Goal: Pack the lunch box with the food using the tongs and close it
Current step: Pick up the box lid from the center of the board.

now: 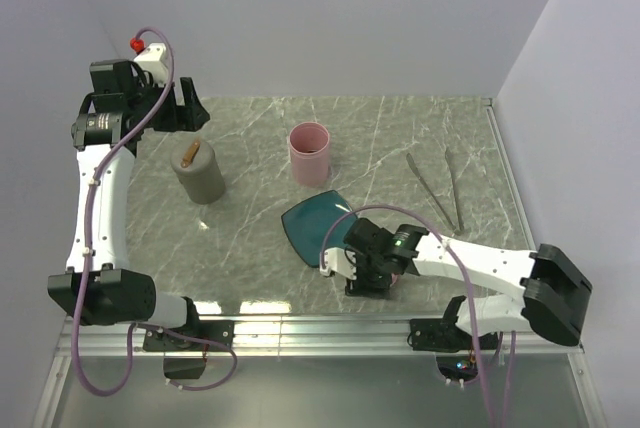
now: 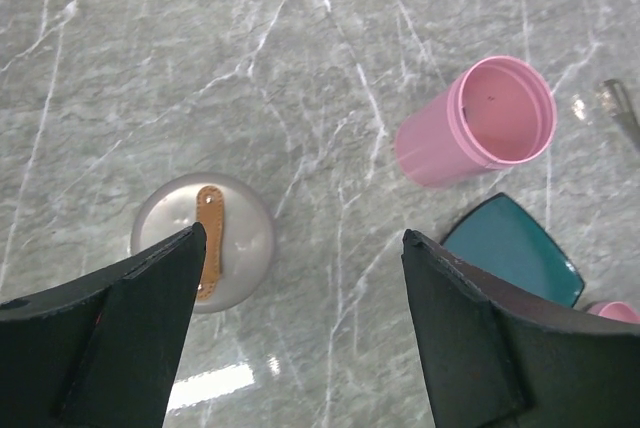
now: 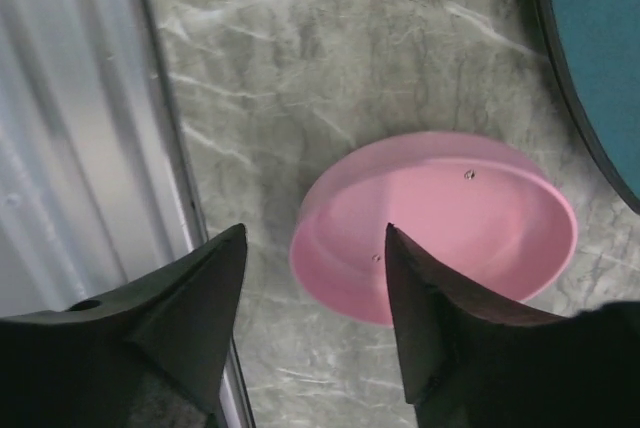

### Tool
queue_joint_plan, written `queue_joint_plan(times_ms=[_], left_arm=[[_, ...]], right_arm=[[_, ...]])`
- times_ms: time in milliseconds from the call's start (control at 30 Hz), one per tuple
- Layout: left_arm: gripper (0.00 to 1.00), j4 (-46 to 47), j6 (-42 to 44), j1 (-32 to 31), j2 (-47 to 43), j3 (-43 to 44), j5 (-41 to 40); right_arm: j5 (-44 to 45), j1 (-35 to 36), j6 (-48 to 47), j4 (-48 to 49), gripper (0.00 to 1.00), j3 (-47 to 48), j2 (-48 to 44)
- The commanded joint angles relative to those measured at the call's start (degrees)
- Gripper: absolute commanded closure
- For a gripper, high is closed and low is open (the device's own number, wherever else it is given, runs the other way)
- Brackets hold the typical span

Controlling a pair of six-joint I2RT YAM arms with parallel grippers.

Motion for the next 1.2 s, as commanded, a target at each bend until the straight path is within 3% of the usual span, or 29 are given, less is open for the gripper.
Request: queue_joint_plan(times_ms=[0,167,267,400,467,500,533,667,700,867,967,1000,1167], left_arm=[[0.14,3.63,-2.95,0.07,-2.31,-0.67,2.99],[0.14,5.65,-3.57,0.15,-3.36,-1.64,3.34],[0.14,6.53,-3.83,-0.02,-3.89,-2.69,3.34],[0.15,8.72,-4.80,0.07,-5.12,-5.32,5.09],[0.15,12.57,-5.06,-0.02,-7.31,-7.17,7.37],[0.15,14.08,-5.59,0.15,-8.28,-9.61,8.25],[0.15,15.57,-5.77,0.07,-10.55,-10.94,9.39],[0.12,24.53,-7.26,-0.02,-16.54,-17.89,14.84],[0.12,27.16,-8.31,0.06,-18.29,-20.25,16.59],[0.13,30.26,-14.28,-0.11,-19.63,-22.91,23.97],[0.14,38.84,-23.76,-0.46,-21.64,-25.36,30.05],[0.14,42.36,-30.14,-0.72,-23.82,-28.33,30.84],[0.13,62.81,-51.06,-5.37,-24.64,-37.12,36.03]], right_arm=[[2.59,0.78,2.25,4.31,0.37,0.30,3.02],[1.27,2.18,2.70,6.15,0.39,-1.63,3.90],[0.92,2.89,3.75,7.56,0.47,-2.86,5.48],[0.57,2.80,5.07,8.36,0.76,-2.69,6.72],[0.13,2.80,5.16,7.83,0.85,-2.08,5.05],[-0.66,2.80,4.98,7.13,0.96,-1.64,4.00],[-1.10,2.54,4.81,6.60,1.00,-0.50,1.29],[-6.45,-2.36,2.70,5.80,1.00,3.72,-10.31],[-11.51,-3.86,1.57,4.24,1.00,5.21,-12.68],[-21.39,-14.50,2.17,6.67,1.00,15.94,-18.76],[-29.12,-20.12,5.22,17.20,1.00,15.51,-26.22],[-30.53,-21.88,6.64,25.15,1.00,13.33,-29.72],[-29.84,-22.07,11.39,39.36,1.00,9.71,-32.75]])
